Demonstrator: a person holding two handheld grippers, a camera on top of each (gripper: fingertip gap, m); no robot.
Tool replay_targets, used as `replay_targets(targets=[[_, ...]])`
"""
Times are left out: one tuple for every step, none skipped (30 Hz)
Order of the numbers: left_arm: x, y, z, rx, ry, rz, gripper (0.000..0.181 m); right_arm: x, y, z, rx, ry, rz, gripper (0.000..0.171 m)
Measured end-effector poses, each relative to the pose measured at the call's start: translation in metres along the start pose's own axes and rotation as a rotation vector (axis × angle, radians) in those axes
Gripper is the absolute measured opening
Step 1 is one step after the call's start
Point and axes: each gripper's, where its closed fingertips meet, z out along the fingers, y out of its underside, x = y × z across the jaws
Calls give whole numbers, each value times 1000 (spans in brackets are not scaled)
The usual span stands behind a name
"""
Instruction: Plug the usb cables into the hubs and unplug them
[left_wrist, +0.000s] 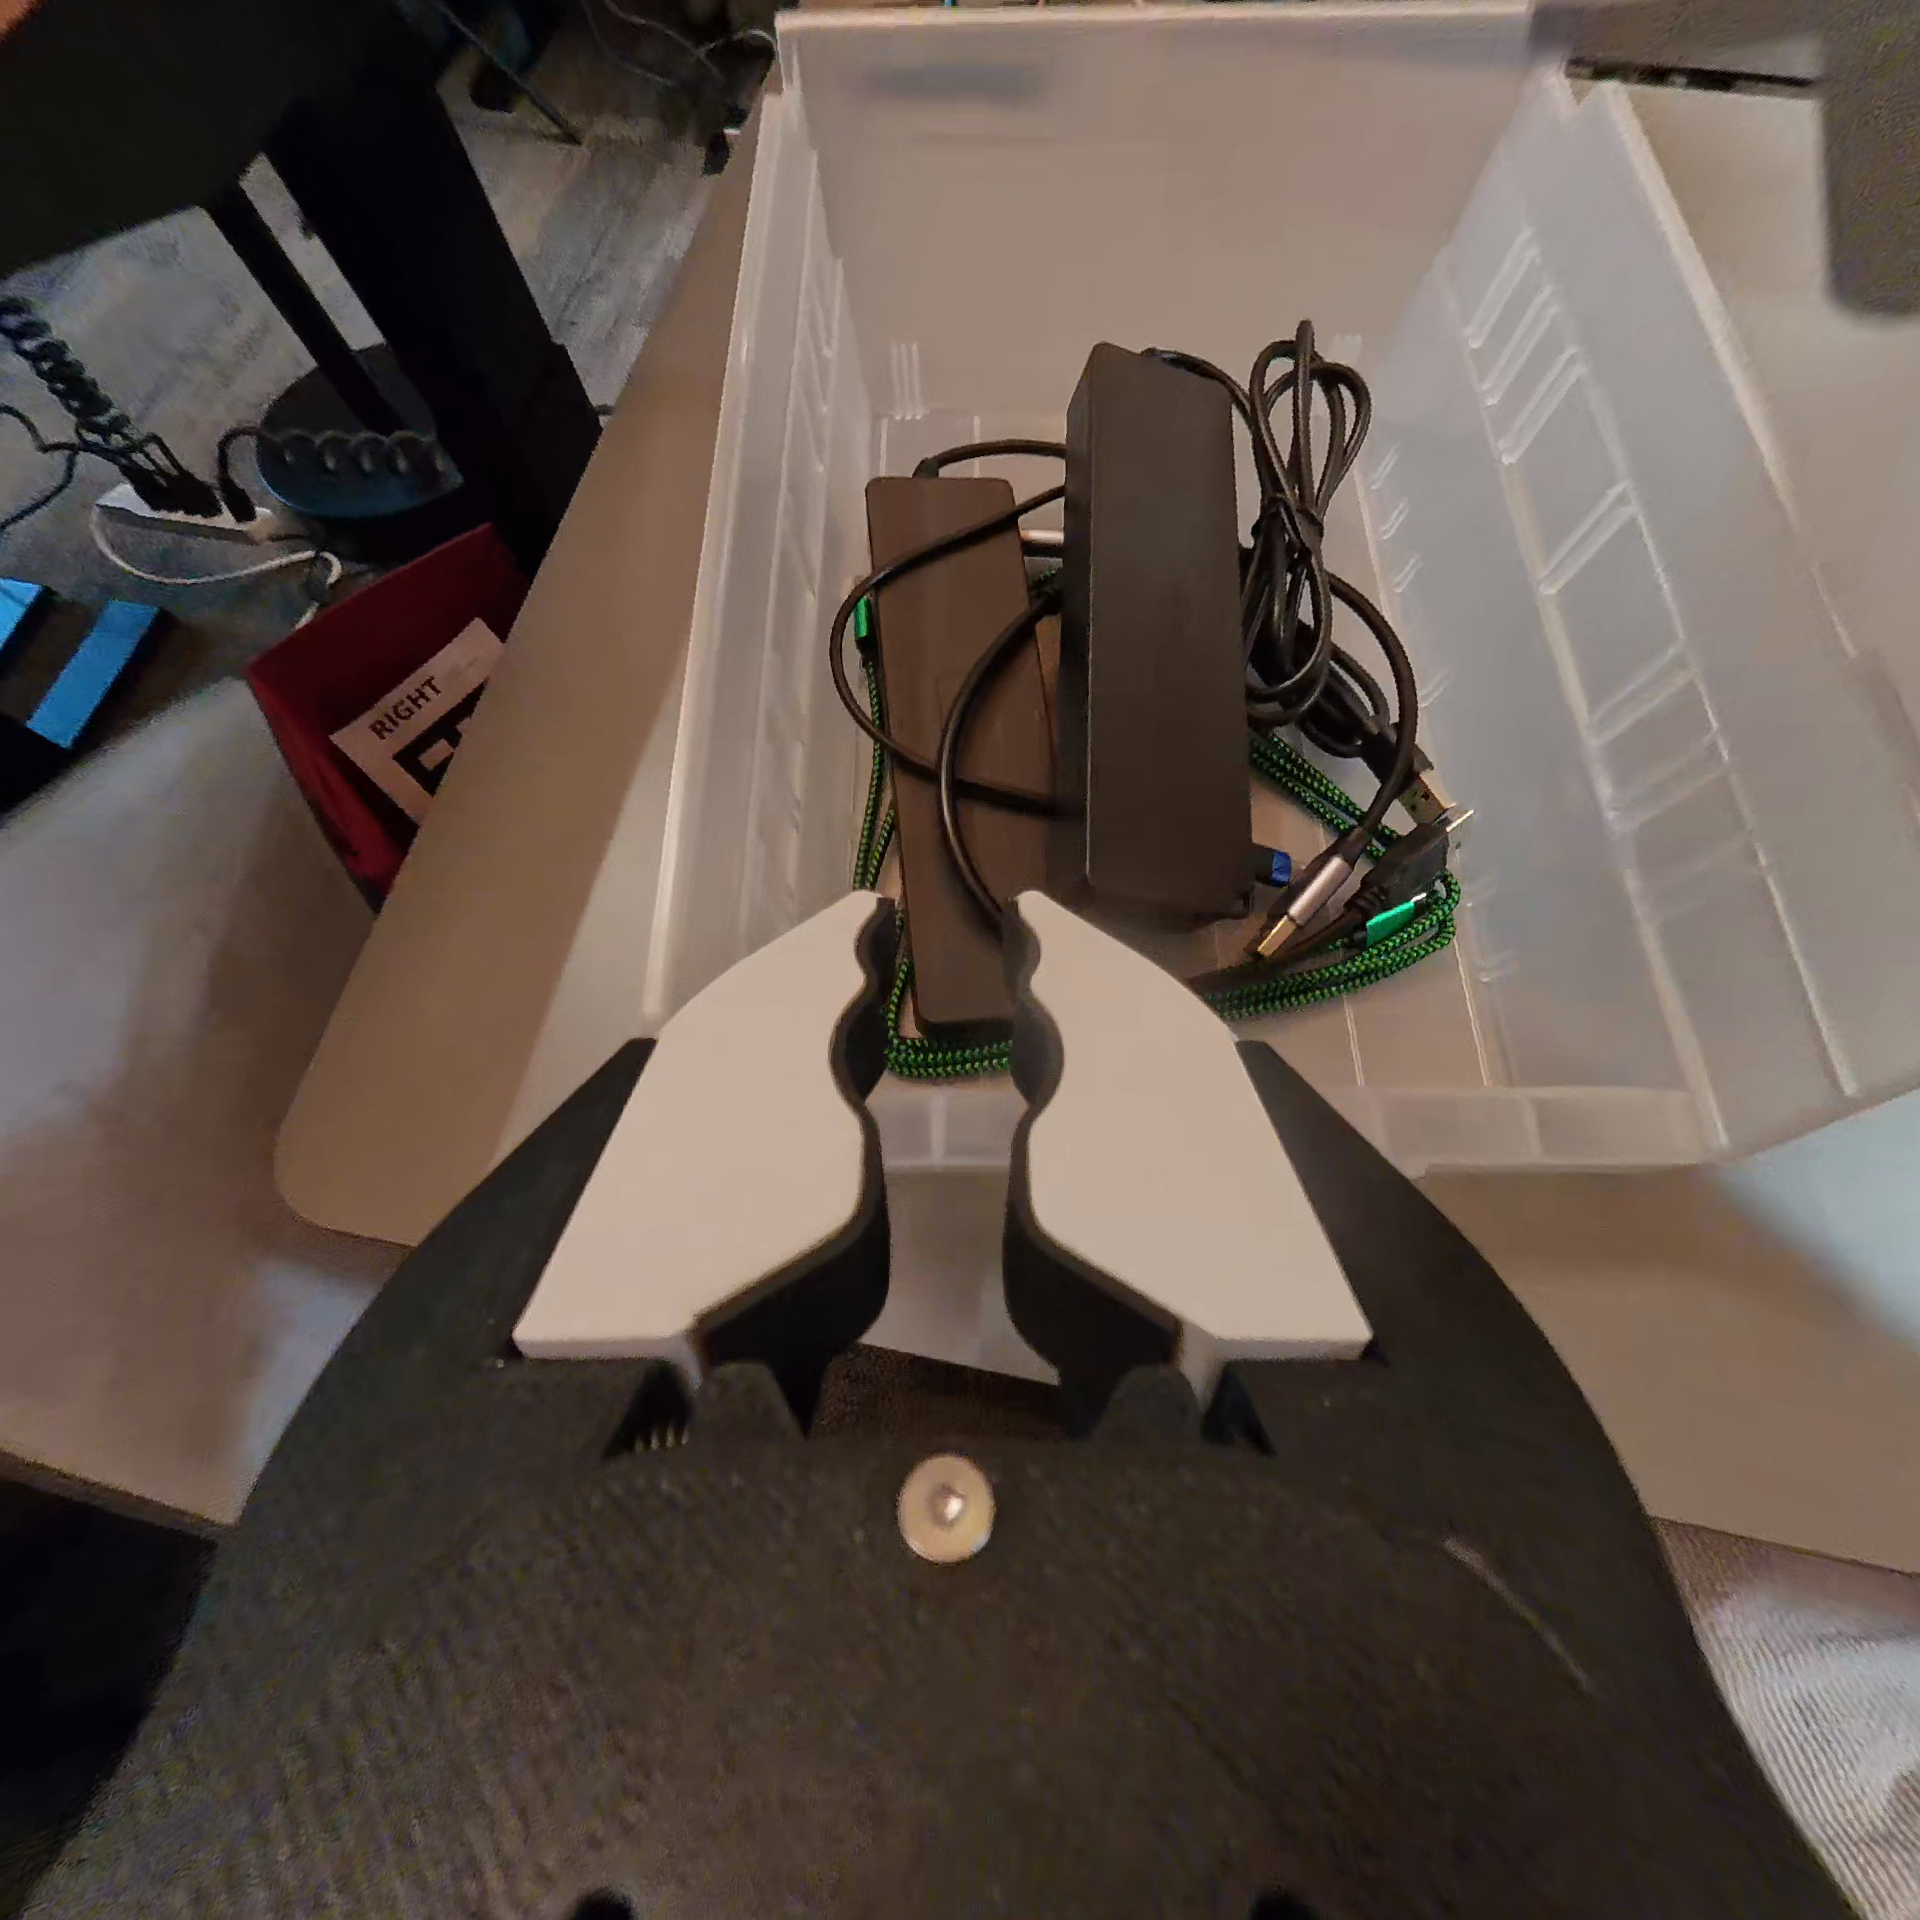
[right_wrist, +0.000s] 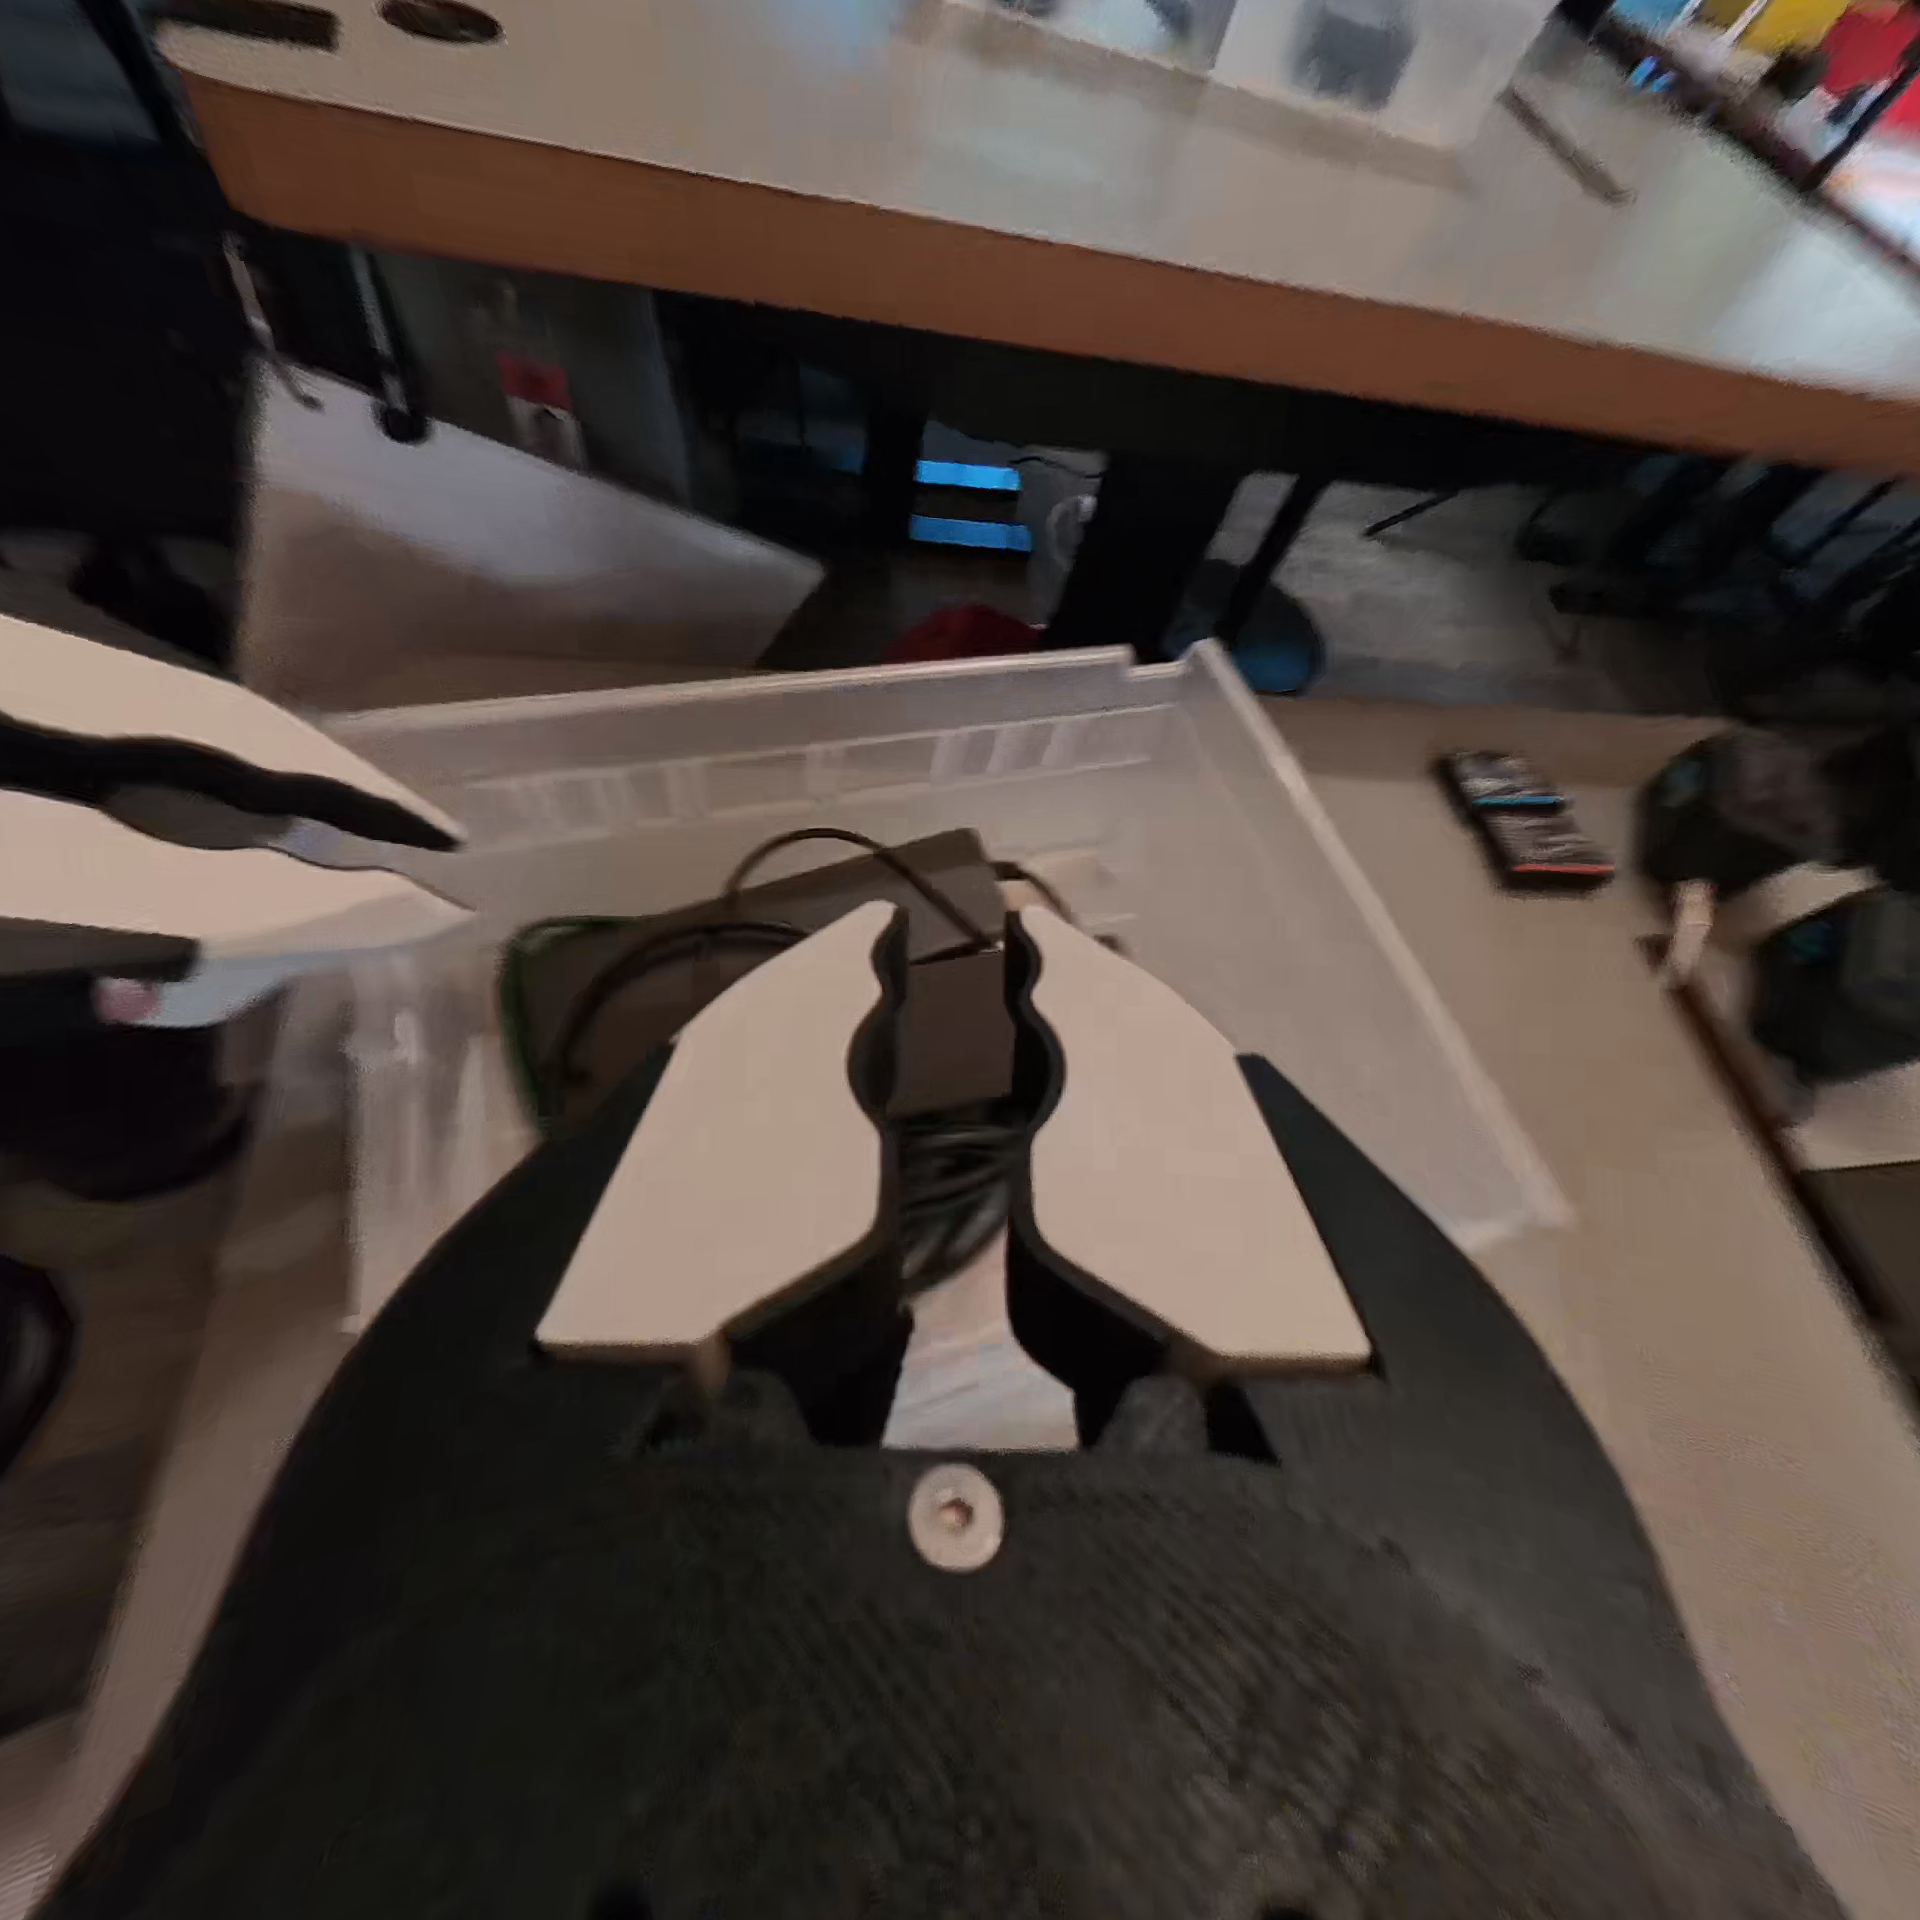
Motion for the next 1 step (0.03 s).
replay_targets(targets=[[0, 3, 0, 2, 10, -10, 20, -12, 6, 1, 1, -37, 44, 19]])
